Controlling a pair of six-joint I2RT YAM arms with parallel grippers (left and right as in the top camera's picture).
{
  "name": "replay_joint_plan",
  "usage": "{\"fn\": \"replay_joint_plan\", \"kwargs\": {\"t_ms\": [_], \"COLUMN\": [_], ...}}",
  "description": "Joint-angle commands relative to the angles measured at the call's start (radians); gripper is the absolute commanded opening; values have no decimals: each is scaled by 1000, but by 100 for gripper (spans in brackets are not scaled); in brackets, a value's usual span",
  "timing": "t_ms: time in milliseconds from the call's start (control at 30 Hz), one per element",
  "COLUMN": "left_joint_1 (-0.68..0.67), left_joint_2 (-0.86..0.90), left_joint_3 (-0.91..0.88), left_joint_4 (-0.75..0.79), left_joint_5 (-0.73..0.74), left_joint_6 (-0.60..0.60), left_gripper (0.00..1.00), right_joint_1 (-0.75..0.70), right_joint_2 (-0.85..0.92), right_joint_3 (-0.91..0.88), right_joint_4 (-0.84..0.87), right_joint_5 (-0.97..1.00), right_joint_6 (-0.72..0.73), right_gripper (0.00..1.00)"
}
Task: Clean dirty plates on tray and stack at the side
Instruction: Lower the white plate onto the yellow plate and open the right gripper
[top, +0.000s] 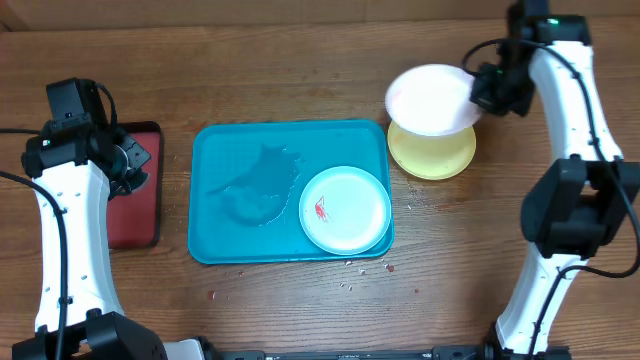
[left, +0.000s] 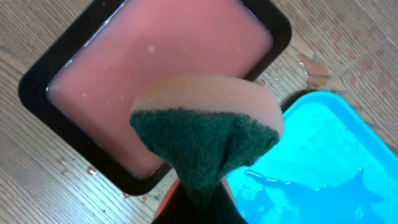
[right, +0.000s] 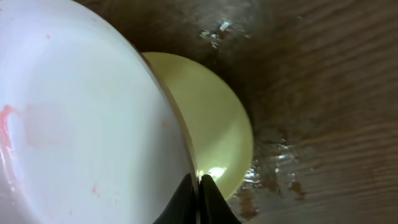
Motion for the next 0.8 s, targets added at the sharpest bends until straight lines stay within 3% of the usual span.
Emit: {"fn": "replay_joint_plan", "kwargs": {"t_ms": [0, 200, 233, 267, 333, 667, 767], "left_joint_1": [5, 5, 5, 5, 5, 5, 5], "left_joint_2": [2, 2, 2, 2, 2, 2, 2], "left_joint_3": [-4, -4, -4, -4, -4, -4, -4], "left_joint_4": [4, 4, 4, 4, 4, 5, 6], "left_joint_5": [10, 31, 31, 31, 31, 32, 31], "left_joint_6": [16, 17, 17, 17, 17, 16, 16], "left_gripper": [4, 4, 4, 4, 4, 4, 4], "right_joint_1": [-33, -30, -30, -30, -30, -26, 15], "right_joint_2": [-38, -38, -38, -38, -38, -66, -124], "right_joint_3": [-61, -201, -211, -222, -230, -154, -150], "right_joint_4": [5, 103, 105, 101, 82, -85, -88], "right_joint_5": [-50, -43, -43, -43, -48, -86, -218], "right_joint_6": [5, 6, 5, 5, 5, 4, -96], "right_gripper": [4, 4, 8, 21, 59, 63, 65]}}
